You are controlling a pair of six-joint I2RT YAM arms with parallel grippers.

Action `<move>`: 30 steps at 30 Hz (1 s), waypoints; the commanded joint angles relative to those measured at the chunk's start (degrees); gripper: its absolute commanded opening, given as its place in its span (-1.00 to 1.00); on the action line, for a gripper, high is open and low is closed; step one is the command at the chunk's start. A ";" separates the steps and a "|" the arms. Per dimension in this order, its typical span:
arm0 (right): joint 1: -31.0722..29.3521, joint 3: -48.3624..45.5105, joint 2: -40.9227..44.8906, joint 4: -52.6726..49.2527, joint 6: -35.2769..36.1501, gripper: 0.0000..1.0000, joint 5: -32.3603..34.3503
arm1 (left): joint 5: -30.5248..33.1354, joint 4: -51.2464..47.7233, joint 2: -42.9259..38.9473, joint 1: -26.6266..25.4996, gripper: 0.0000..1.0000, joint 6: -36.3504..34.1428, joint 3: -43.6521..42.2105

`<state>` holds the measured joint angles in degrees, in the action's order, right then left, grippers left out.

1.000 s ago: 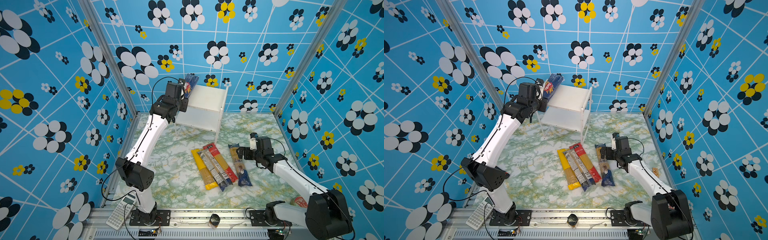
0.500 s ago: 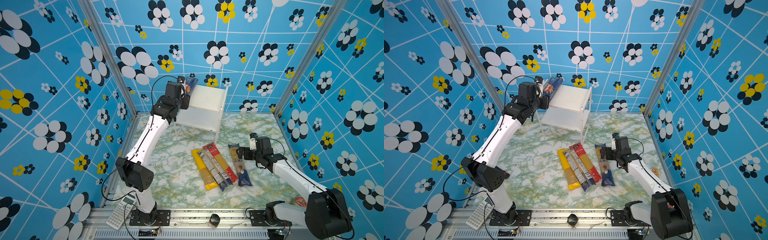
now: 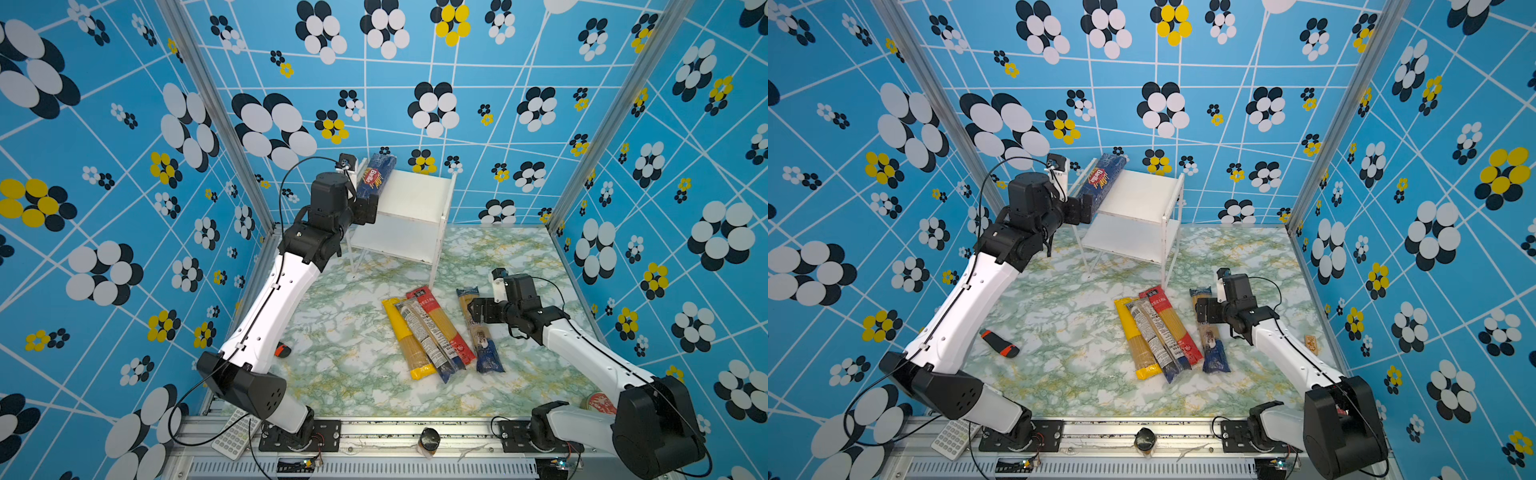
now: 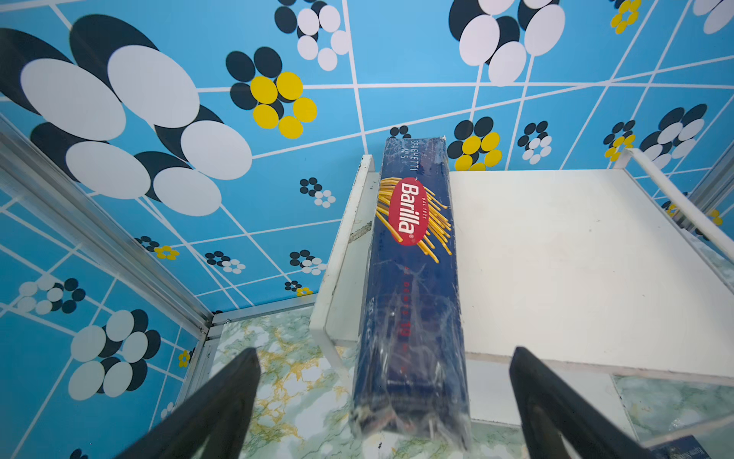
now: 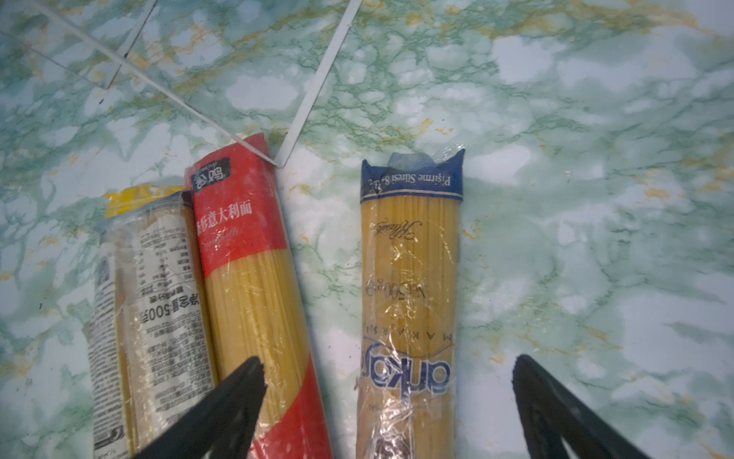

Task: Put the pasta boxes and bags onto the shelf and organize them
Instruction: 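Lower the Barilla box onto the shelf's top tier and release it, then withdraw the left arm while the right gripper reaches to the clear spaghetti bag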

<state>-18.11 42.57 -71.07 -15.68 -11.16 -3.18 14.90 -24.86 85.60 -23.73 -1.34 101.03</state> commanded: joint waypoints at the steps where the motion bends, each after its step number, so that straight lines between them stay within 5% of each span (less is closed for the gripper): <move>1: -4.89 3.35 -0.60 -3.47 3.29 0.98 4.96 | 2.54 1.83 -6.04 -2.21 0.99 2.27 -6.13; 6: -12.75 5.55 -2.39 -5.27 4.70 0.98 11.33 | 1.33 1.59 -13.74 -5.84 0.99 8.00 -18.38; 17: -22.07 2.86 -0.76 -3.86 2.68 0.99 9.12 | -0.41 7.83 -27.48 -13.78 0.98 20.09 -46.99; 25: -28.01 -2.32 2.55 -1.44 1.36 0.98 10.54 | -0.91 6.67 -30.77 -15.19 0.98 27.87 -56.70; 30: -32.95 -3.57 3.28 1.60 -0.07 0.98 17.46 | -0.76 7.01 -33.34 -15.20 0.99 30.72 -60.43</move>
<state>-49.19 39.68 -68.49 -17.23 -9.89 9.26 14.37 -19.22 54.04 -38.72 26.09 42.15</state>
